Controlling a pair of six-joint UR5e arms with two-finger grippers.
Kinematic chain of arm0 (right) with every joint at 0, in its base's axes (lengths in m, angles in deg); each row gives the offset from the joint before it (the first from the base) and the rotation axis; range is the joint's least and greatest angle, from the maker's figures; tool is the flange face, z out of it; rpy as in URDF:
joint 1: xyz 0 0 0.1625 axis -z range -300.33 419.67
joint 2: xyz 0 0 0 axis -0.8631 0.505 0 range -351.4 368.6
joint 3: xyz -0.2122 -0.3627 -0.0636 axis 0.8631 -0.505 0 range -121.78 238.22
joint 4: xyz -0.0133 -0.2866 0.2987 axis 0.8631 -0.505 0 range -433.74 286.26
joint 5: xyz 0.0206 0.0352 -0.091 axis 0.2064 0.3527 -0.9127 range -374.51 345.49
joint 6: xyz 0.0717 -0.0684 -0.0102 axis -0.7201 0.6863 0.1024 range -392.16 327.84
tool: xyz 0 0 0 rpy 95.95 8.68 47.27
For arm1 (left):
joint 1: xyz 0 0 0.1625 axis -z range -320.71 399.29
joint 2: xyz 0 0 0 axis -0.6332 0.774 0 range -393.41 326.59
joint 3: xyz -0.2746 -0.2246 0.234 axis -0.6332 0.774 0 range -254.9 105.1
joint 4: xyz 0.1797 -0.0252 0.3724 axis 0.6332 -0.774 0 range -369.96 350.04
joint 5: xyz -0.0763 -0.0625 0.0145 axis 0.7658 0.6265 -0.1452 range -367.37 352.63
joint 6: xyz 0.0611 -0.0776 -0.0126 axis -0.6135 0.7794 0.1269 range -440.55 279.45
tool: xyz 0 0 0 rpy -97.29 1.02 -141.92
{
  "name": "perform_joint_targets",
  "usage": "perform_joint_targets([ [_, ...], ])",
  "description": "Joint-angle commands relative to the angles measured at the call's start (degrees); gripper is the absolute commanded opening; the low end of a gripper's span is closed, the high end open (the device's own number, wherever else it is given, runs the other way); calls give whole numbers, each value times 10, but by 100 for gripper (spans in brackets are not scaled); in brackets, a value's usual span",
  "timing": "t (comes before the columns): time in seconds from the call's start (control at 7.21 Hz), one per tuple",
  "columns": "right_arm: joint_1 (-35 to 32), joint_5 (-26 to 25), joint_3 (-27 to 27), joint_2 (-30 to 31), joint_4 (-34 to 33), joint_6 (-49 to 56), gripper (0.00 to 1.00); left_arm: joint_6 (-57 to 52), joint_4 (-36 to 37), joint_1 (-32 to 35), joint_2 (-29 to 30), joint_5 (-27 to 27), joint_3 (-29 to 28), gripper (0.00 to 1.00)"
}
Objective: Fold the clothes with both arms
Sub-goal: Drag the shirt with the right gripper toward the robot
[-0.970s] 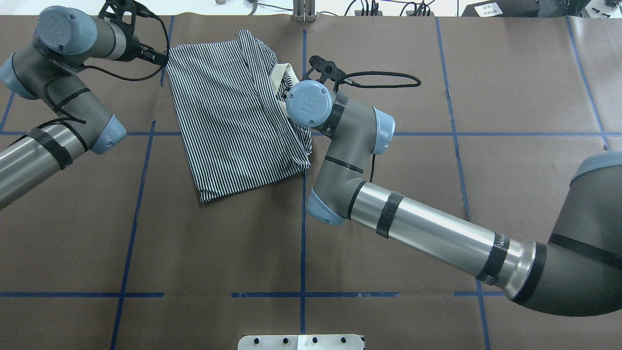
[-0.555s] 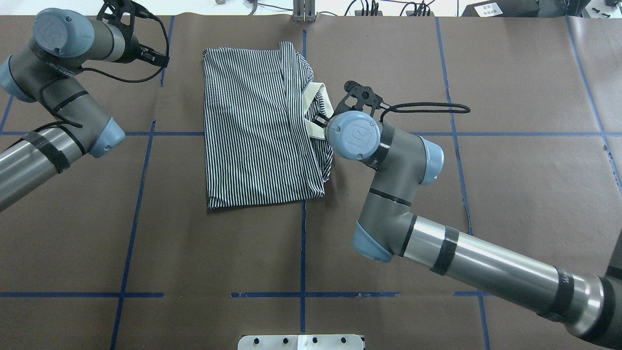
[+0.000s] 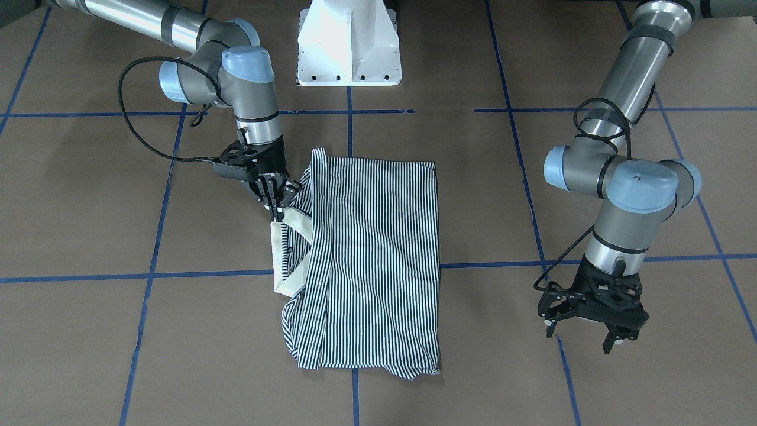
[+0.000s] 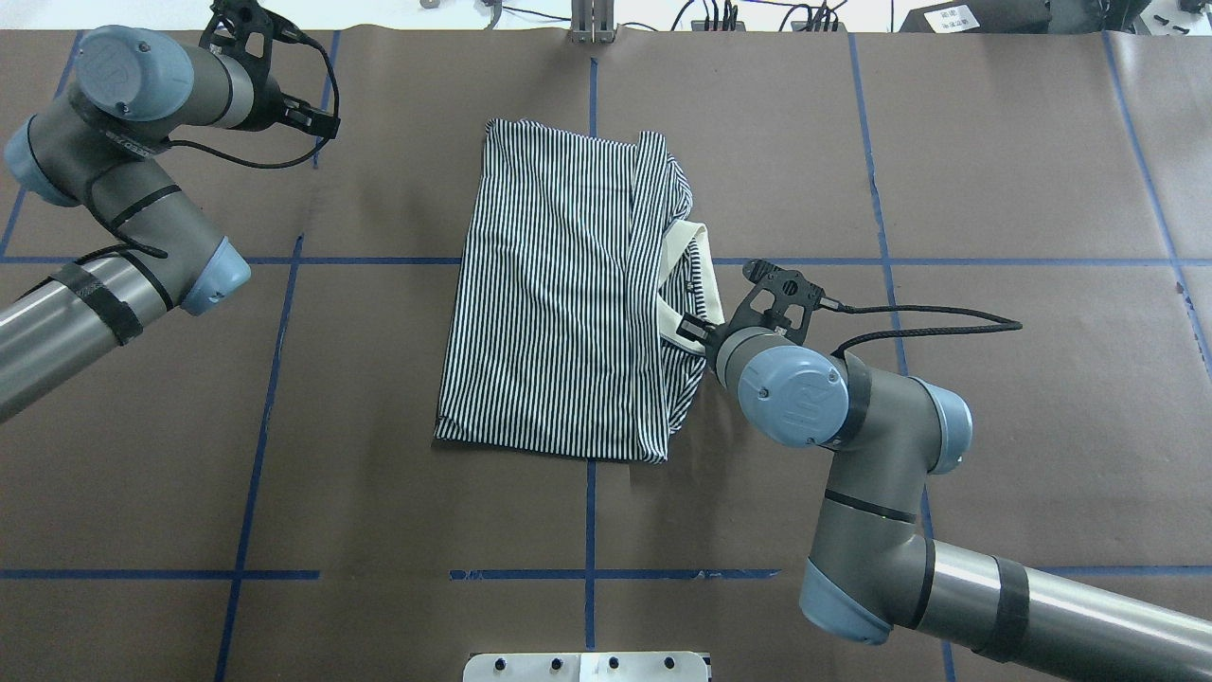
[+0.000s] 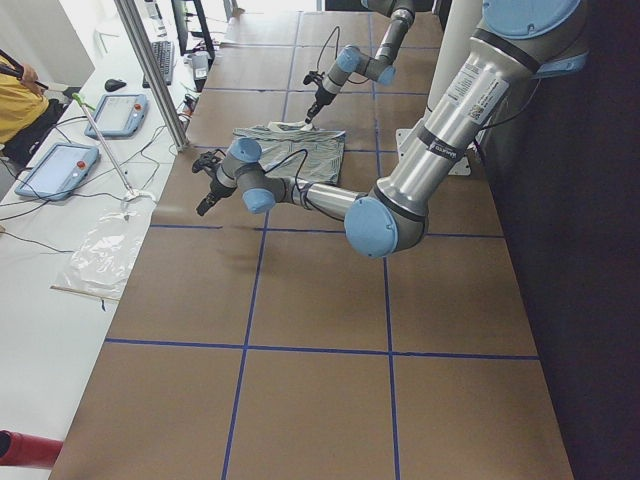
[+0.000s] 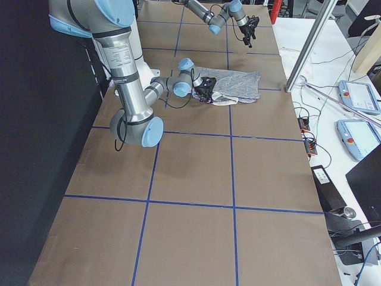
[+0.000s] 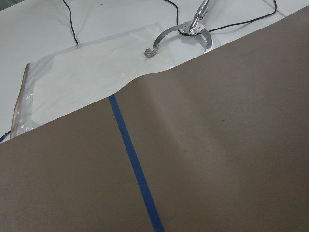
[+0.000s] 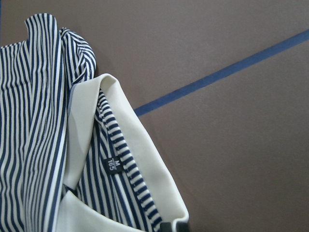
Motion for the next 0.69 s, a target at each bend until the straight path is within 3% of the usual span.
perform_joint_targets([
  [0.0,4,-1,6,18,4,37,0,2,1,-3,-9,0,10,100],
  [0.14,3,0,8,18,4,49,27,2,0,-5,-9,0,10,100],
  [0.28,2,-8,20,20,3,79,99,2,1,-5,-9,0,11,100],
  [0.55,4,-10,54,39,-5,157,100,3,1,-5,-9,0,11,100],
])
